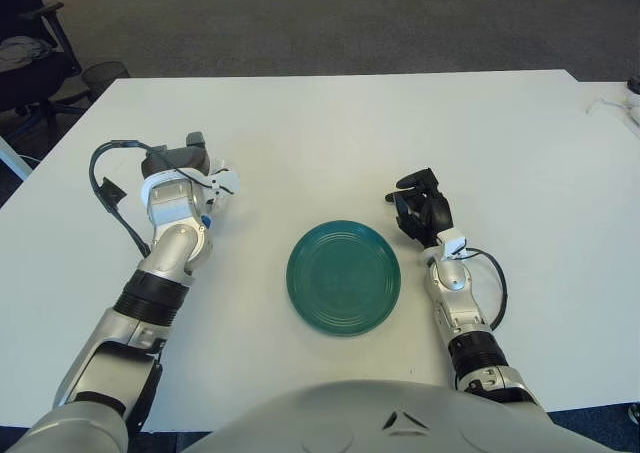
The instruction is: Put the bottle into the plate.
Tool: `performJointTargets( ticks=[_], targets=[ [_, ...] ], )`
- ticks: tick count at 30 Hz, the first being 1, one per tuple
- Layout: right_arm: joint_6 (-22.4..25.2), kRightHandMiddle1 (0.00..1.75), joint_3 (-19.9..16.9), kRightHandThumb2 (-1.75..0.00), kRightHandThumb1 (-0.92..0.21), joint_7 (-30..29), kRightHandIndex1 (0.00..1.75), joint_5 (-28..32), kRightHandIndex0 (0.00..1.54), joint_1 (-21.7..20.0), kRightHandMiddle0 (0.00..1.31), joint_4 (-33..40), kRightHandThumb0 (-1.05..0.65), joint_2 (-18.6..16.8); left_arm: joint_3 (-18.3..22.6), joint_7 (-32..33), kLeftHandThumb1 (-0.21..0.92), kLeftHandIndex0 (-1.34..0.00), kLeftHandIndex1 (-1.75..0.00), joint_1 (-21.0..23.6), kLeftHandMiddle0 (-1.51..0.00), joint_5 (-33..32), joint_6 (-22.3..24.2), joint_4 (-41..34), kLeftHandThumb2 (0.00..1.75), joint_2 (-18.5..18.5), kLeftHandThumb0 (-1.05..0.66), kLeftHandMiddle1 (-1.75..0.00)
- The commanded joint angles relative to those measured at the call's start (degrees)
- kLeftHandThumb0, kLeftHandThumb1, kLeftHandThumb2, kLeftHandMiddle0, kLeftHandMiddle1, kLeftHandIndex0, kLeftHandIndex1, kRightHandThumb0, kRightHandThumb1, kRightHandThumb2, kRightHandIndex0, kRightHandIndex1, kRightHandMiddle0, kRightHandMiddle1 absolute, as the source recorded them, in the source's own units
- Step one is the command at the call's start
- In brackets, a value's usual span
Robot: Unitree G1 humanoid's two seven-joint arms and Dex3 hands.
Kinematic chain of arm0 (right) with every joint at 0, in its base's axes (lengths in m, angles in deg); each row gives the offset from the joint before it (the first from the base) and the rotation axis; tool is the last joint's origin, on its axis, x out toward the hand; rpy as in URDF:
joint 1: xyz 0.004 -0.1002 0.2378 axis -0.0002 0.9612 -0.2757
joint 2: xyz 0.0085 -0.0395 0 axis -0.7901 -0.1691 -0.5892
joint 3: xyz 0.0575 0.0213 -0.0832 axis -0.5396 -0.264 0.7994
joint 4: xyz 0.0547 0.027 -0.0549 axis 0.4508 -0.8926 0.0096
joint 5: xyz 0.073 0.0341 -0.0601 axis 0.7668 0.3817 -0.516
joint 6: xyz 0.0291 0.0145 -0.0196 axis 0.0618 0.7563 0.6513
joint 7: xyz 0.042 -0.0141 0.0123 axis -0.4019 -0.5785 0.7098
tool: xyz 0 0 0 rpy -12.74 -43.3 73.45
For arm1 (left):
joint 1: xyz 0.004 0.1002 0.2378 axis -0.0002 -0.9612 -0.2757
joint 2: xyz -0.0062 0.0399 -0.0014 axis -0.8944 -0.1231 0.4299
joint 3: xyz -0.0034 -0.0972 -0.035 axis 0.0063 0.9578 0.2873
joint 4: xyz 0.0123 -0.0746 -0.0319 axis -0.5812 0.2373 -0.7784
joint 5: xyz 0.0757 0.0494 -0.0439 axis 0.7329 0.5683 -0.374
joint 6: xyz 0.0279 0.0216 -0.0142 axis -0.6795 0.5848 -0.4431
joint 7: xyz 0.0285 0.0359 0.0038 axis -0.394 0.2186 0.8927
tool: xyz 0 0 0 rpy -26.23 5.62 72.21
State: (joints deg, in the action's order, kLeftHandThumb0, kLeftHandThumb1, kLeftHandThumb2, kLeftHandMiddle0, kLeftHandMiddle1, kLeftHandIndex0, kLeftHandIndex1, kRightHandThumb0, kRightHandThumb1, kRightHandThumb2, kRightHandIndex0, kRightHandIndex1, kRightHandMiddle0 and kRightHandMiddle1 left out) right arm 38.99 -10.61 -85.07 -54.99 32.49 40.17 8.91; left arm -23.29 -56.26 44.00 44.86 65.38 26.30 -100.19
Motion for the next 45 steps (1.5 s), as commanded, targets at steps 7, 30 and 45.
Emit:
performJointTargets(
  ticks=[7,30,45],
  targets=[
    [3.5,1.75,-0.1,-0.52,-0.92,0.0,1.19,0.7,0.40,3.7,0.18,-5.0,-0.34,-0.6,-4.6,-2.1,0.92,0.00,-0.10,-1.1,-0.21,1.1,-0.8,2.0,1.16,-0.2,-1.05,-0.36],
    [2.4,1.75,-0.1,-0.52,-0.92,0.3,1.20,0.5,0.39,4.1,0.18,-5.5,-0.34,-0.3,-13.7,-4.4,0.92,0.00,-0.27,2.5,-0.35,4.7,3.7,18.5,1.26,3.6,-1.05,-0.18],
    [1.7,1.75,-0.3,-0.52,-0.92,0.5,1.19,0.8,0.39,4.2,0.18,-5.9,-0.34,-0.3,-14.8,-5.3,0.92,0.00,-0.28,2.8,-0.61,3.9,8.0,20.4,1.28,5.0,-1.05,-0.30]
  ],
)
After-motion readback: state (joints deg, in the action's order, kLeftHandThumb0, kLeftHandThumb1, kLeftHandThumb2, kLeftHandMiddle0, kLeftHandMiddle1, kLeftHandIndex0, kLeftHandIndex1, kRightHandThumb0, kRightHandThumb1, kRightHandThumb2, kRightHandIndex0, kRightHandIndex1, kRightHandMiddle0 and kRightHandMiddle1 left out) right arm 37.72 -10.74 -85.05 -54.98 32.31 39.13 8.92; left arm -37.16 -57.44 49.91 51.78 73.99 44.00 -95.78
